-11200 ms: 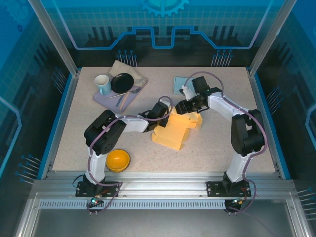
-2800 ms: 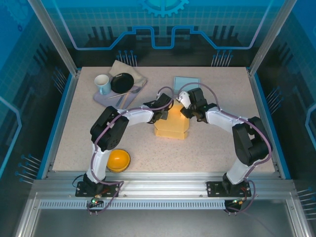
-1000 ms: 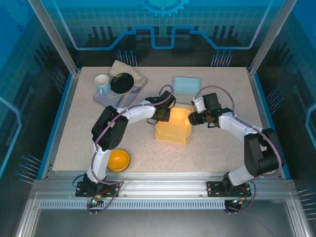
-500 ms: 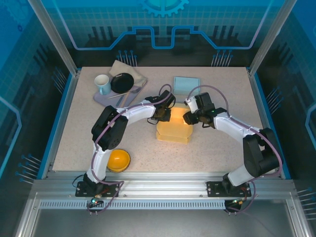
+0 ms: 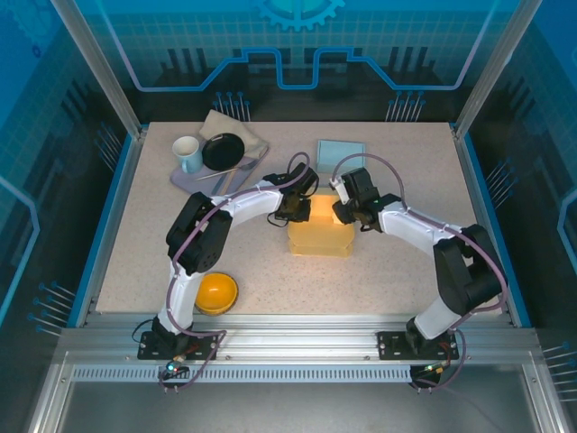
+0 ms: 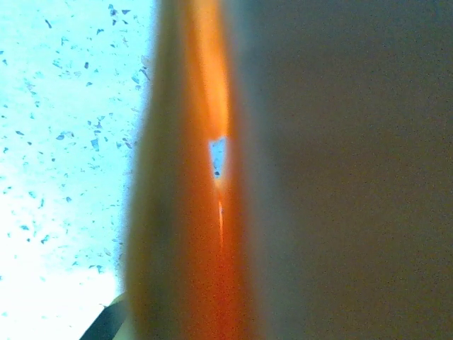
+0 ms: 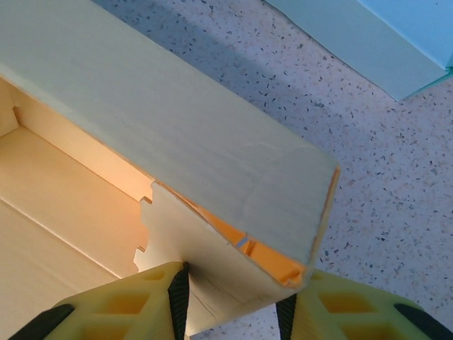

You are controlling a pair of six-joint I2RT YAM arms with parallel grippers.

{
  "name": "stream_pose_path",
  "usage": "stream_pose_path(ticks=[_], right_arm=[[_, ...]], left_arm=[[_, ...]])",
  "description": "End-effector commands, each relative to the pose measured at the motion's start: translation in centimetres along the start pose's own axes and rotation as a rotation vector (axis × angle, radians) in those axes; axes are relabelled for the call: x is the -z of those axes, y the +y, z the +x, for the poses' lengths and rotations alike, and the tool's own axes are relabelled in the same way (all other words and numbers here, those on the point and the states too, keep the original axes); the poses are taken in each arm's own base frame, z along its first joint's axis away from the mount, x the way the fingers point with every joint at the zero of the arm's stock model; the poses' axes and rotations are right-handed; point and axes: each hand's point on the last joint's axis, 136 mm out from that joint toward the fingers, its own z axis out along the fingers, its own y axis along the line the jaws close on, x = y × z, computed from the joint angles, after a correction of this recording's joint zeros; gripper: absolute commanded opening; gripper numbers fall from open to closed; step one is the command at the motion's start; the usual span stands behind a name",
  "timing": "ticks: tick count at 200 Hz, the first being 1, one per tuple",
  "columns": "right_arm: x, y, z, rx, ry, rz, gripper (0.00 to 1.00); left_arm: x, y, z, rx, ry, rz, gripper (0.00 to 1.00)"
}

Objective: Fold the paper box

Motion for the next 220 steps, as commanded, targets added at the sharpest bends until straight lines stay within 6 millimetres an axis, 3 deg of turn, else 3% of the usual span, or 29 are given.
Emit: stream_pose_path(ticks=[1, 12, 34, 81, 96, 122, 146, 193, 220], right_arm=[[-0.2, -0.1, -0.6, 0.03, 0.009, 0.038, 0.39], [-0.3, -0.3, -0.4, 0.031, 0.023, 0.05, 0.37], [-0.7, -0.3, -0.1, 0.033, 0.055, 0.076, 0.24], [-0.4, 0.7, -0.8, 0.039, 0.044, 0.152, 0.12], [0.0, 0.3, -0.9, 0.03, 0.058, 0.241, 0.13], [1.9, -1.8, -0.4, -0.015, 0.107, 0.551, 0.14], [3.0, -1.9, 0.1, -0.092, 0.118, 0.657, 0.2], [1.5, 0.6, 0.8, -0.25, 0.159, 0.467, 0.2], [-0.2, 3.7, 0.0, -0.341, 0.107, 0.168, 0.32]], left_arm=[[2.8, -1.9, -0.5, 0.014, 0.008, 0.101, 0.02], [3.1, -2.0, -0.6, 0.019, 0.008, 0.112, 0.02], [3.4, -2.2, -0.6, 0.031, 0.01, 0.129, 0.02], [3.7, -2.0, -0.8, 0.056, 0.008, 0.132, 0.02], [3.6, -1.5, -0.9, 0.071, 0.008, 0.113, 0.02], [3.3, -0.4, -1.0, 0.11, 0.006, 0.071, 0.02], [3.5, 0.3, -1.1, 0.138, -0.007, 0.043, 0.02], [3.9, 0.9, -1.3, 0.158, -0.027, 0.024, 0.02], [3.8, 0.8, -1.3, 0.164, -0.026, 0.031, 0.02]])
